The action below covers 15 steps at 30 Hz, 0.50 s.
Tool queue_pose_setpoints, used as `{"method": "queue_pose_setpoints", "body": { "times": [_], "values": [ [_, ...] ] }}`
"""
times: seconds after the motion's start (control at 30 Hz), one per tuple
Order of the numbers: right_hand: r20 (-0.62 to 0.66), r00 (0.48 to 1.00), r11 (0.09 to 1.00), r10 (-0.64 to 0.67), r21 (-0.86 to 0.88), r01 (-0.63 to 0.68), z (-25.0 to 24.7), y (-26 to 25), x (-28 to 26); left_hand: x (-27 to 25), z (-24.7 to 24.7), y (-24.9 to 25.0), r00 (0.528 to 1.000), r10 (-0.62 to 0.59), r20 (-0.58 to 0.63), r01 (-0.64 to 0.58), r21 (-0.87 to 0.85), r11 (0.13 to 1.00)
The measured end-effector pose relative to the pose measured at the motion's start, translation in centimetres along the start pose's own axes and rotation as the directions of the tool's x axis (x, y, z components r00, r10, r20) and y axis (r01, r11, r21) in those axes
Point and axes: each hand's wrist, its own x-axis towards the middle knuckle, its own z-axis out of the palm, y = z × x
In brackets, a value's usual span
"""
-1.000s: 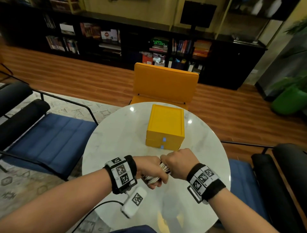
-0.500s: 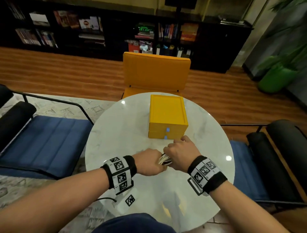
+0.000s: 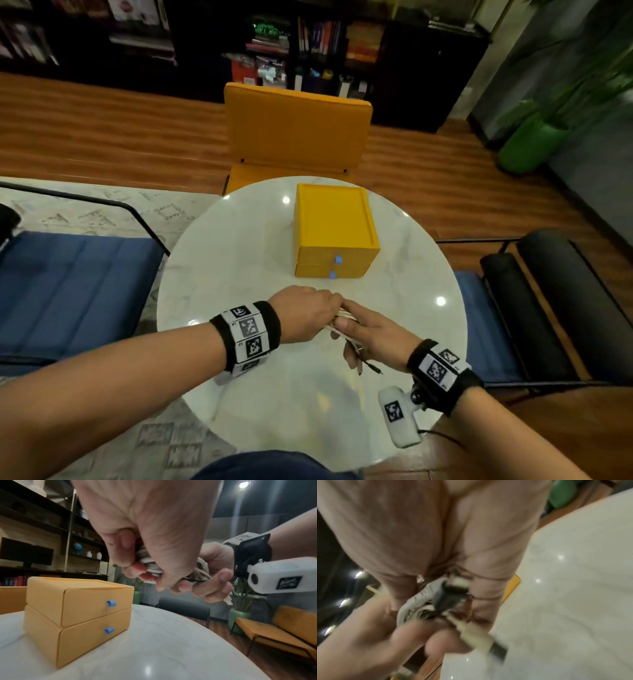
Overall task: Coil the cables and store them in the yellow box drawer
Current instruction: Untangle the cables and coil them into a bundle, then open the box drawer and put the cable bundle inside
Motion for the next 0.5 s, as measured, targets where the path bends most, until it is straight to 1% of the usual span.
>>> {"method": "queue_pose_setpoints", "body": {
  "times": [0.07, 0.2, 0.23, 0.33, 0.4, 0.5],
  "values": [
    [-0.044, 0.999, 1.000, -0.016, 0.018, 0.017, 0.1, 0.9, 0.5, 0.7, 0.2, -0.1, 1.000, 0.003, -0.006, -0.003, 0.010, 1.000],
    [-0.154, 0.987, 0.984, 0.038, -0.166, -0.063, -0.4, 1.8, 1.6, 2.5, 0.8, -0.2, 0.999, -0.028, 0.017, 0.029, -0.044, 0.999],
    [-0.163, 0.986, 0.985, 0.034, -0.161, -0.061, -0.6, 1.8, 1.6, 2.9, 0.8, -0.3, 0.999, -0.029, 0.018, 0.030, -0.055, 0.998],
    [-0.183, 0.982, 0.997, 0.048, -0.044, -0.057, -1.2, 1.8, 2.0, 3.9, 1.0, -0.6, 1.000, -0.023, 0.019, 0.025, -0.078, 0.997],
    [-0.185, 0.982, 0.999, 0.042, -0.007, -0.044, -1.5, 2.0, 2.6, 4.3, 1.3, -0.8, 0.999, -0.032, 0.022, 0.034, -0.071, 0.997],
    [-0.166, 0.986, 0.999, 0.023, 0.026, -0.019, -2.3, 2.9, 3.7, 5.2, 2.1, -0.9, 0.995, -0.101, 0.009, 0.101, -0.069, 0.993]
  ]
}}
